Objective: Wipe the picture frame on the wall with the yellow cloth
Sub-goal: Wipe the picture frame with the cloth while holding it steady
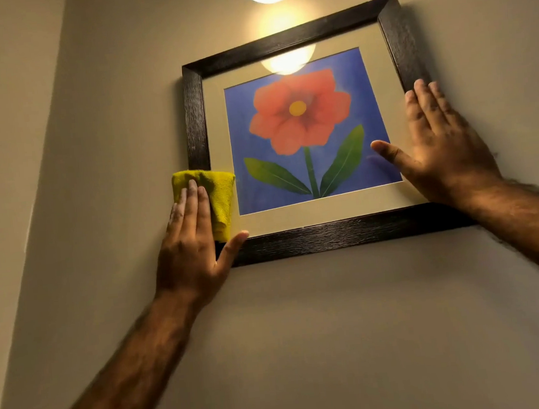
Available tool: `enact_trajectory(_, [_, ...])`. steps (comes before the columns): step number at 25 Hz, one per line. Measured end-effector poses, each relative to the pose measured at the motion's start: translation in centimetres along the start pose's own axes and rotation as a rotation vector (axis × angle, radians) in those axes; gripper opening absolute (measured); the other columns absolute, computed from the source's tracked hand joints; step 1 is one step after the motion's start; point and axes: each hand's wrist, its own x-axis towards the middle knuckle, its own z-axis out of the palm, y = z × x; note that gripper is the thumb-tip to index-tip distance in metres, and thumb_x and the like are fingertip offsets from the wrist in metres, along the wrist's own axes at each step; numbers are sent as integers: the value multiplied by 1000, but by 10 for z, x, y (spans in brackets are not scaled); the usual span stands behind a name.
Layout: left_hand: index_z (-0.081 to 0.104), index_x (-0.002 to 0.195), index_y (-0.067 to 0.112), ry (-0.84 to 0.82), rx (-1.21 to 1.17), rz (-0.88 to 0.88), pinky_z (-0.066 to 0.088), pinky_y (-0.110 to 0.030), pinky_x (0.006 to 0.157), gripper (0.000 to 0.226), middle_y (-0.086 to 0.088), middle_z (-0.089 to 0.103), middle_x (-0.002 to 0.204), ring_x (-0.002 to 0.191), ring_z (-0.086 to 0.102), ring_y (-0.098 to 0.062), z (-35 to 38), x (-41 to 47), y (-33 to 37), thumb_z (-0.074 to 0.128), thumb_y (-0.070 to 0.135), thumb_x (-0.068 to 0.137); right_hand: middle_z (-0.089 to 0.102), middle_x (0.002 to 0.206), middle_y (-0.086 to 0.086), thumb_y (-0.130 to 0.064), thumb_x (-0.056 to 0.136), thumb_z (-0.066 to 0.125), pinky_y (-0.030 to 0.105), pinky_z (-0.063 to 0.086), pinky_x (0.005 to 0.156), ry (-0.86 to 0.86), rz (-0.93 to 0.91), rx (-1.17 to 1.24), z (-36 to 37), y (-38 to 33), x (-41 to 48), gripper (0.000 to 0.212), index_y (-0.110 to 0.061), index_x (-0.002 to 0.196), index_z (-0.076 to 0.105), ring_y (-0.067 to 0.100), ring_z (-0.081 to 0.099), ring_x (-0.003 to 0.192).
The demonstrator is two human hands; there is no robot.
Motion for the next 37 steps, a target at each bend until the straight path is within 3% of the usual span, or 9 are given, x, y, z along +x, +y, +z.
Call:
enact_trajectory(5, [15, 159, 1, -45, -52, -23, 18, -47, 128, 102, -17, 12, 169, 158, 12, -30, 0, -1, 1, 15, 78, 92, 5, 173, 15, -81, 89, 19, 40, 9, 131, 6, -10, -10, -1, -1, 0, 107, -3, 162, 11, 27, 5, 162])
enact_trajectory(10, [3, 160, 4, -118, -50, -115, 3, -39, 130, 110, -14, -1, 171, 159, 1, -26, -6, 102, -12, 12, 84, 85, 5, 173, 14, -79, 90, 22, 39, 9, 131, 20, -8, -24, -1, -2, -2, 105, -3, 162, 10, 26, 5, 162])
enact_trajectory(16, [-3, 161, 9, -194, -59, -132, 1, -39, 128, 112, -9, -7, 172, 159, -5, -23, -11, 170, -28, 8, 86, 81, 5, 174, 12, -79, 90, 22, 40, 11, 131, 27, 1, -46, 0, -2, -2, 104, -5, 162, 9, 25, 5, 162])
enact_trajectory(24, [-2, 161, 9, -170, -128, -88, 0, -35, 129, 113, -7, -11, 171, 159, -6, -21, -11, 38, -8, 2, 88, 81, 7, 173, 15, -78, 92, 24, 41, 12, 131, 24, -5, -44, -2, -4, -3, 103, -3, 162, 11, 27, 7, 161])
enact_trajectory(29, [-10, 161, 22, -219, -136, -96, 2, -34, 126, 100, 6, -19, 169, 158, -12, -10, -12, -36, 2, 10, 86, 86, 5, 173, 13, -78, 91, 24, 41, 12, 131, 16, 7, -18, -3, -4, -3, 104, -4, 162, 10, 26, 6, 162])
enact_trajectory(33, [-1, 161, 11, -193, -105, -98, 3, -35, 128, 111, -4, -11, 170, 158, -6, -18, -14, 14, -3, 6, 88, 82, 5, 173, 13, -79, 91, 22, 41, 12, 131, 21, 3, -39, -2, -4, -4, 104, -4, 162, 10, 26, 6, 162])
enact_trajectory(37, [-1, 160, 6, -196, -81, -145, 0, -36, 128, 106, -12, -6, 171, 159, -3, -25, -14, 117, -16, 14, 81, 87, 6, 173, 13, -79, 91, 21, 41, 13, 131, 27, 0, -36, -2, -4, -4, 104, -4, 162, 11, 26, 6, 161])
